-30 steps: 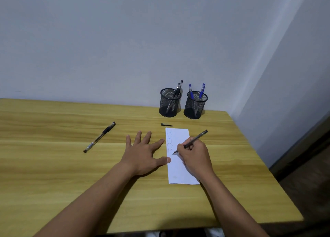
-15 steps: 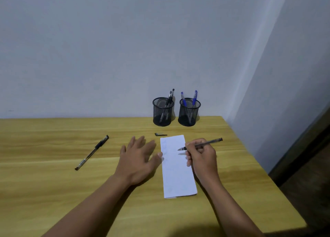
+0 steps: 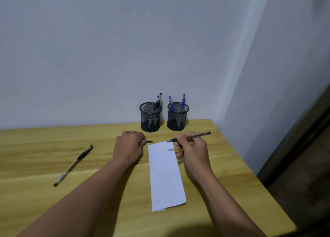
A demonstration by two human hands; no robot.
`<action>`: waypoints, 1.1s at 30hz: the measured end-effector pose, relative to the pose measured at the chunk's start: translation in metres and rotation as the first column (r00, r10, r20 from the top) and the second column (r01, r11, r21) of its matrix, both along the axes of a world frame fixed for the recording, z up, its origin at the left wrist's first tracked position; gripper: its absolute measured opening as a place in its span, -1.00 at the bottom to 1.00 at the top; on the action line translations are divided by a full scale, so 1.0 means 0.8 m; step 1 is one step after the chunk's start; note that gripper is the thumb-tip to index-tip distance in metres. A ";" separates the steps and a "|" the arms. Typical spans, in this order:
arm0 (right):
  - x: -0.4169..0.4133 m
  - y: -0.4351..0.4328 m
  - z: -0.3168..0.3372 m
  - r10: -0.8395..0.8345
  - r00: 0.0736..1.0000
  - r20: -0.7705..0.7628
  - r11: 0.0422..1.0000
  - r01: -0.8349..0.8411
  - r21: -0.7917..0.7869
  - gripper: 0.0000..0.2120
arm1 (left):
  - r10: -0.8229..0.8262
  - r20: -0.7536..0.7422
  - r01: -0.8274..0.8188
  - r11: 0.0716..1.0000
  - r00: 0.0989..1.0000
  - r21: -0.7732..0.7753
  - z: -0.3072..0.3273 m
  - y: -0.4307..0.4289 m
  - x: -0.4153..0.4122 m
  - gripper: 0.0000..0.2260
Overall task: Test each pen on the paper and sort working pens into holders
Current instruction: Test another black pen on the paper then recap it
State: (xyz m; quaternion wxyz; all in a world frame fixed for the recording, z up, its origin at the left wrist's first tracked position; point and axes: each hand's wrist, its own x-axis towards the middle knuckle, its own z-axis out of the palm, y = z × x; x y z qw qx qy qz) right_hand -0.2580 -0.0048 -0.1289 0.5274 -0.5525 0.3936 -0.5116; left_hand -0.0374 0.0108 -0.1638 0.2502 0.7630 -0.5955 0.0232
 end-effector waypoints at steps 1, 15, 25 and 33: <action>0.001 -0.001 0.001 0.002 1.000 -0.016 1.000 -0.002 -0.010 -0.88 | -0.006 -0.037 0.005 0.999 0.999 -0.038 0.004 0.005 0.001 -0.87; 0.021 0.028 0.067 0.076 0.996 0.054 0.997 -0.076 -0.015 -0.95 | -0.288 -0.297 0.188 0.927 0.910 -0.324 0.113 0.075 -0.028 -0.89; 0.016 0.040 0.092 0.163 0.981 0.101 0.987 -0.164 -0.005 -0.95 | -0.356 -0.685 0.125 0.923 0.635 -0.363 0.133 0.094 -0.046 -0.88; 0.018 0.049 0.089 0.196 0.974 0.114 0.980 -0.199 0.012 -0.96 | -0.356 -0.714 0.095 0.921 0.604 -0.379 0.130 0.105 -0.049 -0.87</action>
